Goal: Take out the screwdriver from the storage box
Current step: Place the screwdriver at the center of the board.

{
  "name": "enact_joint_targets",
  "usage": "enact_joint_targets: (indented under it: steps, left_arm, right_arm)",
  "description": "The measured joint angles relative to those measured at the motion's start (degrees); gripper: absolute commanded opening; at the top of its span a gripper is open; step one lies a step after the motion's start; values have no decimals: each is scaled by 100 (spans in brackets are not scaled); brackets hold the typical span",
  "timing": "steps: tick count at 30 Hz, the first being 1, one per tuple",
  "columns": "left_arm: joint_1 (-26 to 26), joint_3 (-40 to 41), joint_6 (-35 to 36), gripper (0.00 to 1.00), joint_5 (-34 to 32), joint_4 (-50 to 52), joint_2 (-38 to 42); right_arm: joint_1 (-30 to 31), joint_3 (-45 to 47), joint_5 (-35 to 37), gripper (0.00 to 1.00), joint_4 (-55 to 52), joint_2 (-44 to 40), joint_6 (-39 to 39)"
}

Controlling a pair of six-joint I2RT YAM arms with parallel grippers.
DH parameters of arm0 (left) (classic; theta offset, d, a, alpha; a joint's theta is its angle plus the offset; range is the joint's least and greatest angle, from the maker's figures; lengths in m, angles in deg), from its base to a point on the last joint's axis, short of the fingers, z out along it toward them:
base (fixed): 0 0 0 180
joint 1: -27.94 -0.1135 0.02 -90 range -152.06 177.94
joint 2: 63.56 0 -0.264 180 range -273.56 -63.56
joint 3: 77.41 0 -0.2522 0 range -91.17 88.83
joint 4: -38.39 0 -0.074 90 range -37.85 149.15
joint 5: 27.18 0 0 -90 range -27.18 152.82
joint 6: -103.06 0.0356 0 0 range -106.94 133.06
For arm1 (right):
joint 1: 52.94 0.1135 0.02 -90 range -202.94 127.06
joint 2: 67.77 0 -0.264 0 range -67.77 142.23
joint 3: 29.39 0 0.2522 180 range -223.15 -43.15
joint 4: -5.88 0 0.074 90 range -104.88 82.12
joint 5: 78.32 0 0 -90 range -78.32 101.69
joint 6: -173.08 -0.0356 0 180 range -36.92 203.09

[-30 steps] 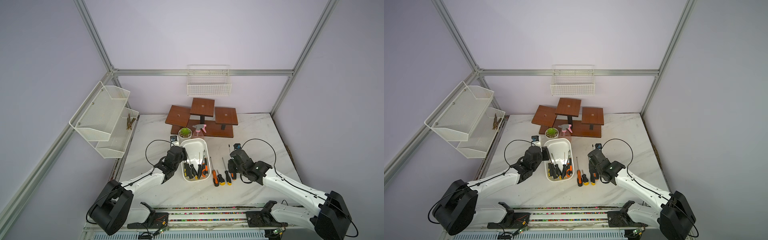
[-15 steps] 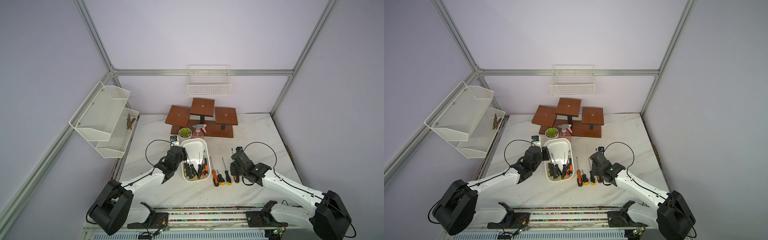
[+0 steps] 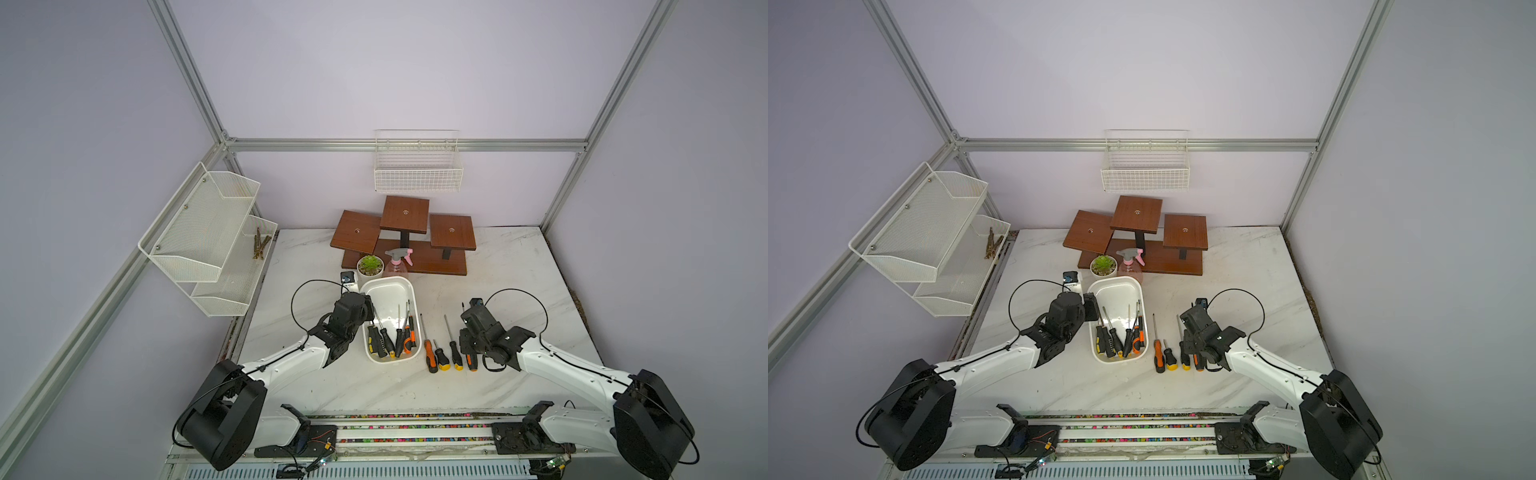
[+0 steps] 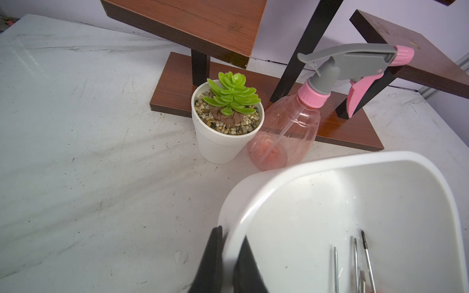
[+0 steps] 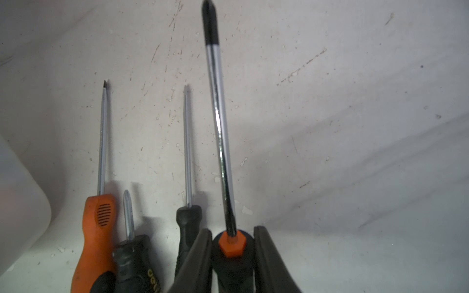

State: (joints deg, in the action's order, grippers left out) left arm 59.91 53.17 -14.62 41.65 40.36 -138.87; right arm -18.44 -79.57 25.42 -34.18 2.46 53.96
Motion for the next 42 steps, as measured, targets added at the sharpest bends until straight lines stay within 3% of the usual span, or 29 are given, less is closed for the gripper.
enact_joint_targets:
  steps: [27,42]
  left_arm:
    - [0,0,0,0,0,0,0]
    - [0,0,0,0,2,0,0]
  right_arm:
    - [-302,0,-442,0,404,743,92]
    - [-372,0,-579,19,448,800,122]
